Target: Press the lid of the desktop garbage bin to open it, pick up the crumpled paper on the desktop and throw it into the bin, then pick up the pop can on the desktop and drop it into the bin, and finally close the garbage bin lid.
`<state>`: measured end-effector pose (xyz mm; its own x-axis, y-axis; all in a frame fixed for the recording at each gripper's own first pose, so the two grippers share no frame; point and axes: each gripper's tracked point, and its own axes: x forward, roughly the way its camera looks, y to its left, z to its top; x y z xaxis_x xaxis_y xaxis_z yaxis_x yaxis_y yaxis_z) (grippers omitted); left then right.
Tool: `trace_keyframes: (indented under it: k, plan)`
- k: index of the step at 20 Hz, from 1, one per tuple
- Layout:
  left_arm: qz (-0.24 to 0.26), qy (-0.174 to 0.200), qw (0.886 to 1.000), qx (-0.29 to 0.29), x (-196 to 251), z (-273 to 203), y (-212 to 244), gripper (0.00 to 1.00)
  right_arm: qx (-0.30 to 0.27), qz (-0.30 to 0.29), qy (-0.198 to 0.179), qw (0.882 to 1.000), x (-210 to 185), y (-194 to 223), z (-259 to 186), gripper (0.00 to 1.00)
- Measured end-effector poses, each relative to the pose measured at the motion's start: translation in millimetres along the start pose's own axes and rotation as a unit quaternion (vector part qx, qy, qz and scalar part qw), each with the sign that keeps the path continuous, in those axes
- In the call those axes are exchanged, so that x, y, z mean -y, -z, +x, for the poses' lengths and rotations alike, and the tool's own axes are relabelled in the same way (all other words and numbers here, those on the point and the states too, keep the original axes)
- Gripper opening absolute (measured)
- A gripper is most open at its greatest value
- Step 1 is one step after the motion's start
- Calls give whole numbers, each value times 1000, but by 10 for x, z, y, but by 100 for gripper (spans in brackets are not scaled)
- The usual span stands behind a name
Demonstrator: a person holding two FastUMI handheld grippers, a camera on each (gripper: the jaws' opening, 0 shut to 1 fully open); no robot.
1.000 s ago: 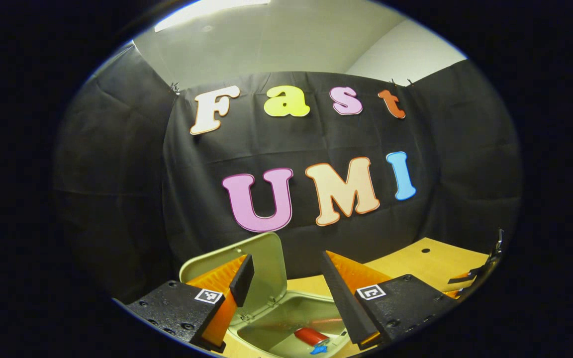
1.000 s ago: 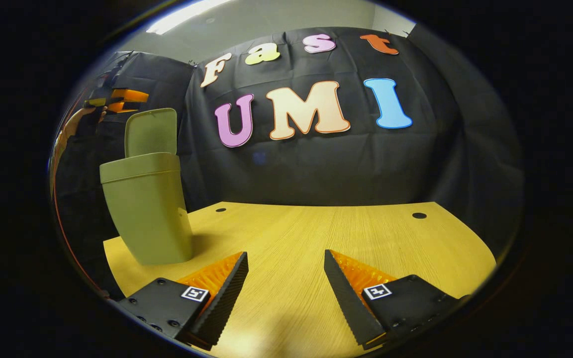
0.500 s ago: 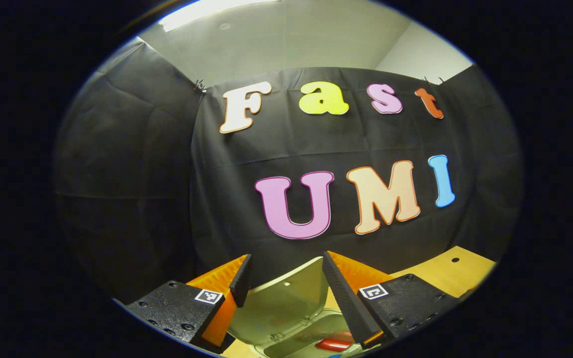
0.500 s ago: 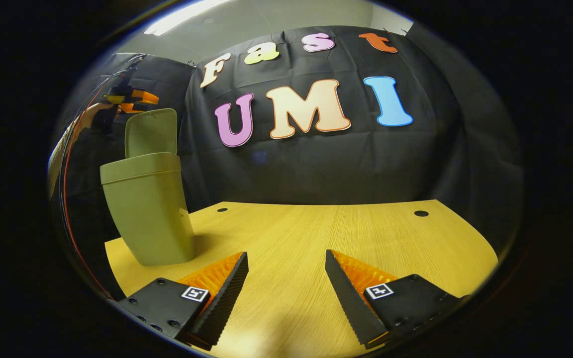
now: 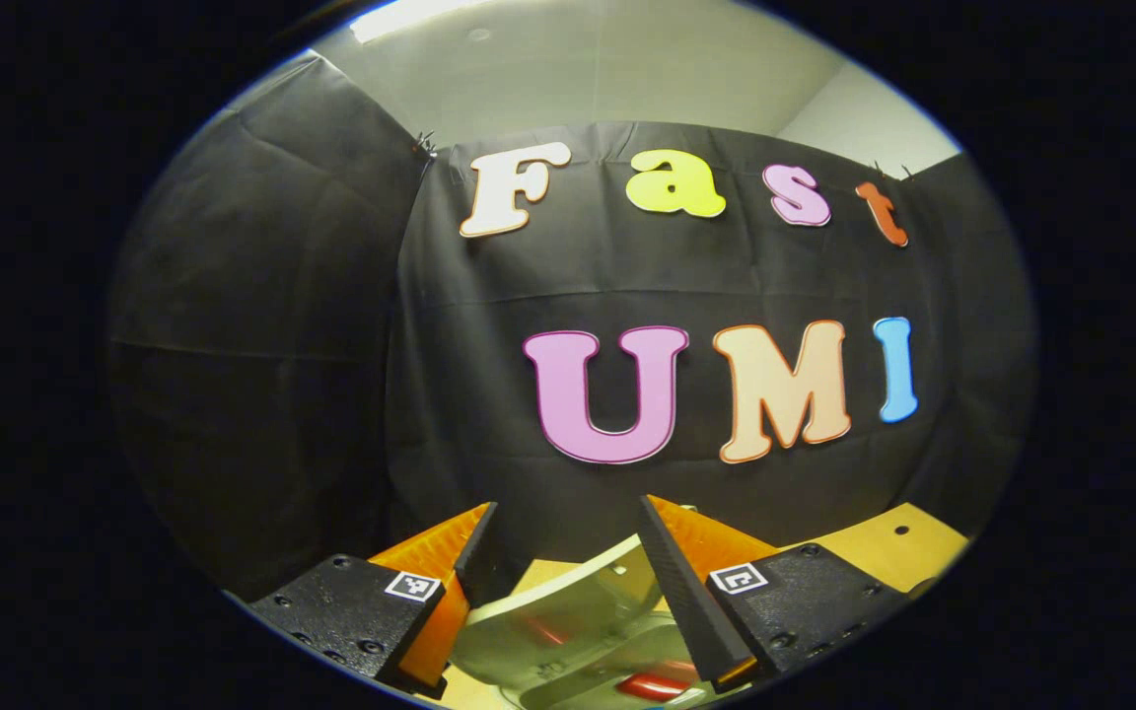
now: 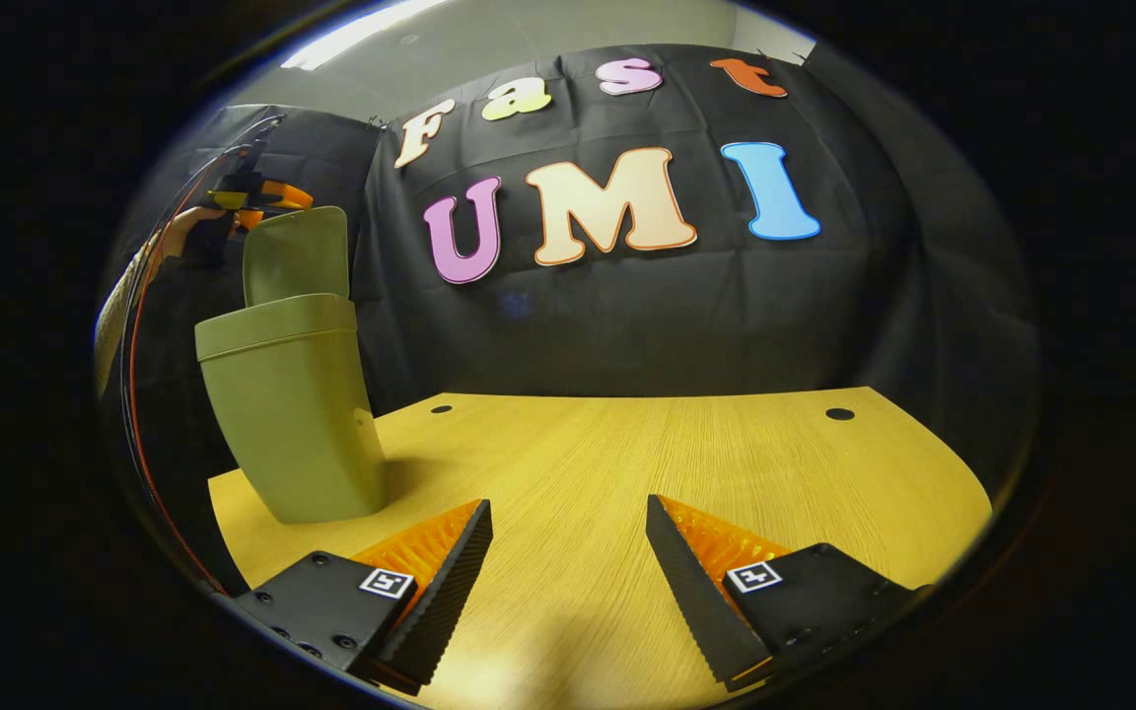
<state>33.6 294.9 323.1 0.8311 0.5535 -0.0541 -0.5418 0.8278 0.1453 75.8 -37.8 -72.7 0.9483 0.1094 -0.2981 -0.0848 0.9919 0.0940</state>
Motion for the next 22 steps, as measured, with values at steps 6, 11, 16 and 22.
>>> trace_keyframes:
  k: [6, 11, 16, 22]
  plan:
    - [32, 79, 996, -17, 575, -416, 489, 85, 5, 3, -4, 1000, -5, -32, -32, 99]
    - [64, 144, 987, -26, 1077, -801, 1009, 85, 3, 11, 2, 1000, 55, -33, -49, 99]
    - [81, 153, 984, -28, 1114, -842, 1250, 86, -1, 10, 3, 1000, 57, -10, -41, 99]
    - [13, 163, 984, -65, 1098, -793, 1510, 86, -4, 6, 7, 1000, 86, 8, -37, 99]
